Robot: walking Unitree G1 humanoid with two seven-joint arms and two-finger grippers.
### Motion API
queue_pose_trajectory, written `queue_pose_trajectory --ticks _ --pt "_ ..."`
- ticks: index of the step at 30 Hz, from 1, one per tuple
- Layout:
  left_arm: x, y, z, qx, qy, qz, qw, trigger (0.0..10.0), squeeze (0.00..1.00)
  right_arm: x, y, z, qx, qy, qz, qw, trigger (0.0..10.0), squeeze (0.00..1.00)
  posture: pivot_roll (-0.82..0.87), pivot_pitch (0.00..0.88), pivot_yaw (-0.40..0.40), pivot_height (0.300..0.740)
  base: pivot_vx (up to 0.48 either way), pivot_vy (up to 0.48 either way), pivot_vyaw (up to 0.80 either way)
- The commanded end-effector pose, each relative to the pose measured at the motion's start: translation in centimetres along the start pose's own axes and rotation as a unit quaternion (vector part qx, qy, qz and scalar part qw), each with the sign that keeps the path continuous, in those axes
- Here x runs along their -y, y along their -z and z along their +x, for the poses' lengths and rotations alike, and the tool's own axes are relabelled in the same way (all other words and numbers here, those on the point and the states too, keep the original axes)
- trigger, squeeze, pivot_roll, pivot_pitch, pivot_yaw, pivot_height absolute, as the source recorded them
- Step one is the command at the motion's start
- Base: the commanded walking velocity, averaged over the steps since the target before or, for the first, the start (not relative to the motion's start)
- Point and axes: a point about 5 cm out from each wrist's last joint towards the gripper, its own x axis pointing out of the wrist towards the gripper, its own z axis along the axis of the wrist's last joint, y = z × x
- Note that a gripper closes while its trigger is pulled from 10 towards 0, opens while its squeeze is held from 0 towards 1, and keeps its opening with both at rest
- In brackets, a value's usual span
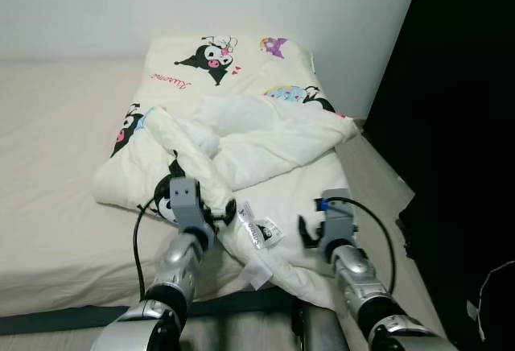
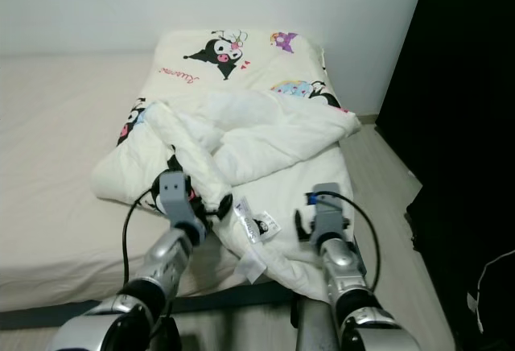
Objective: Clean up the room
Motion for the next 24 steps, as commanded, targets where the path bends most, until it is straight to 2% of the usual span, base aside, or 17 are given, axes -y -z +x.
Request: queue_pose_trajectory --ticks 1,2,3,5,6,9,13,15,16,18,24 --pt "-0.7 -1.6 0.5 0.029 -0.029 0.026 0.999 10.0 0.00 -1.0 0.9 -0.4 -0.001 -0.022 -0.002 1.000 10.0 0.00 -0.18 0.103 -0.003 0.515 0.000 0.000 0.00" --pt "-0.9 -2.9 0.9 0.048 -0.045 0.055 0.996 10.0 0.00 -1.9 1.3 -0.6 -0.002 -0.039 -0.012 0.999 10.0 0.00 -0.18 0.109 0.001 0.511 0.000 0.000 0.00" --pt "-0.9 -2.9 0.9 0.048 -0.045 0.055 0.996 10.0 0.00 -1.9 1.3 -0.6 -0.002 -0.039 -0.012 0.999 10.0 0.00 -0.18 0.109 0.001 0.511 0.000 0.000 0.00" --pt "-1.4 -5.2 1.5 0.083 -0.070 0.098 0.989 10.0 0.00 -2.5 1.7 -0.8 -0.006 -0.049 -0.016 0.999 10.0 0.00 -0.19 0.116 0.009 0.511 0.000 0.000 0.00" --pt "-1.4 -5.2 1.5 0.083 -0.070 0.098 0.989 10.0 0.00 -2.5 1.7 -0.8 -0.006 -0.049 -0.016 0.999 10.0 0.00 -0.19 0.116 0.009 0.511 0.000 0.000 0.00" --pt "-1.9 -6.8 1.9 0.099 -0.091 0.136 0.982 10.0 0.00 -2.5 1.9 -0.9 -0.010 -0.055 -0.008 0.998 10.0 0.00 -0.19 0.128 0.012 0.511 0.000 0.000 0.00" --pt "-2.0 -7.0 1.9 0.100 -0.098 0.147 0.979 10.0 0.00 -2.8 2.1 -1.0 -0.012 -0.063 -0.010 0.998 10.0 0.00 -0.19 0.128 0.012 0.511 0.000 0.000 0.00" --pt "-1.9 -5.4 1.8 0.055 -0.113 0.171 0.977 10.0 0.00 -3.0 2.2 -1.1 -0.011 -0.066 -0.012 0.998 10.0 0.00 -0.20 0.145 0.016 0.511 0.000 0.000 0.00" --pt "-1.9 -5.4 1.8 0.055 -0.113 0.171 0.977 10.0 0.00 -3.0 2.2 -1.1 -0.011 -0.066 -0.012 0.998 10.0 0.00 -0.20 0.145 0.016 0.511 0.000 0.000 0.00" --pt "-1.7 -3.8 1.6 0.017 -0.117 0.180 0.977 10.0 0.00 -3.1 2.3 -1.2 -0.010 -0.066 -0.011 0.998 10.0 0.00 -0.21 0.151 0.017 0.511 0.000 0.000 0.00" --pt "-0.5 -1.9 1.3 -0.018 -0.111 0.186 0.976 10.0 0.00 -3.2 2.4 -1.4 -0.005 -0.065 -0.010 0.998 10.0 0.00 -0.24 0.168 0.023 0.511 0.000 0.000 0.00"
